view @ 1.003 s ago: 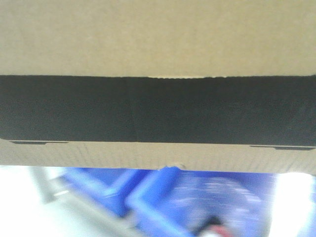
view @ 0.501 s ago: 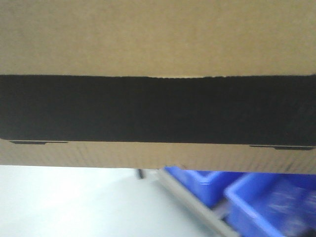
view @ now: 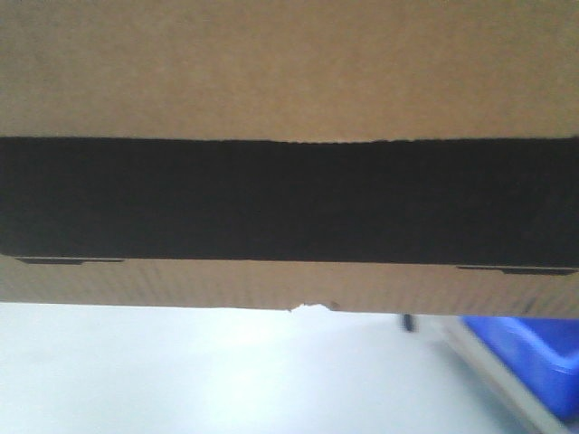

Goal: Grab box from left shelf to table start
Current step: 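Hold the box with both grippers while the base turns away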

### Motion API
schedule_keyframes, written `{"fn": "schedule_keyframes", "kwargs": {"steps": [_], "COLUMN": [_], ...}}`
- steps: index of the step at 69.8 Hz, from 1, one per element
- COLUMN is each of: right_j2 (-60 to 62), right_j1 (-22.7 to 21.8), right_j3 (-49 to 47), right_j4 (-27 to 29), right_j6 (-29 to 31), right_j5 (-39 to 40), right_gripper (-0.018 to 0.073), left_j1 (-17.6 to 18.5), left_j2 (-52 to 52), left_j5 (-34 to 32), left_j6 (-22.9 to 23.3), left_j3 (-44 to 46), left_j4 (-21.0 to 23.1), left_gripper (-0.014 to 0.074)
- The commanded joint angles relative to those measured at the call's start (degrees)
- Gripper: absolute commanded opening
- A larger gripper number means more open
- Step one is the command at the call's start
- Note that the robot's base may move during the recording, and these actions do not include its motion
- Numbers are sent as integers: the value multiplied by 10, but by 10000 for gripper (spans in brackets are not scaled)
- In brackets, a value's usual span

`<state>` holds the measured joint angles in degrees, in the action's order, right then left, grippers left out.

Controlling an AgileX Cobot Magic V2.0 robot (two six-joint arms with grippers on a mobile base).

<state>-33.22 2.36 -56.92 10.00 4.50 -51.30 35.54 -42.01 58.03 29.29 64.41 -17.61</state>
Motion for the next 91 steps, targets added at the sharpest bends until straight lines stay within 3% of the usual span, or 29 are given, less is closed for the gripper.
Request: {"fn": "schedule_keyframes", "kwargs": {"steps": [1, 91], "right_j2": [0, 0], "right_j1": [4, 4], "right_j3": [-19, -19], "right_j4": [23, 23], "right_j6": [7, 7], "right_j5": [88, 87], "right_gripper": [59, 59], "left_j1": [6, 6], "left_j2": [8, 8], "left_j5": [-106, -106], "left_j6": [13, 13], "left_j3": [24, 24], "left_j4": [70, 70], "left_gripper": [-104, -104]}}
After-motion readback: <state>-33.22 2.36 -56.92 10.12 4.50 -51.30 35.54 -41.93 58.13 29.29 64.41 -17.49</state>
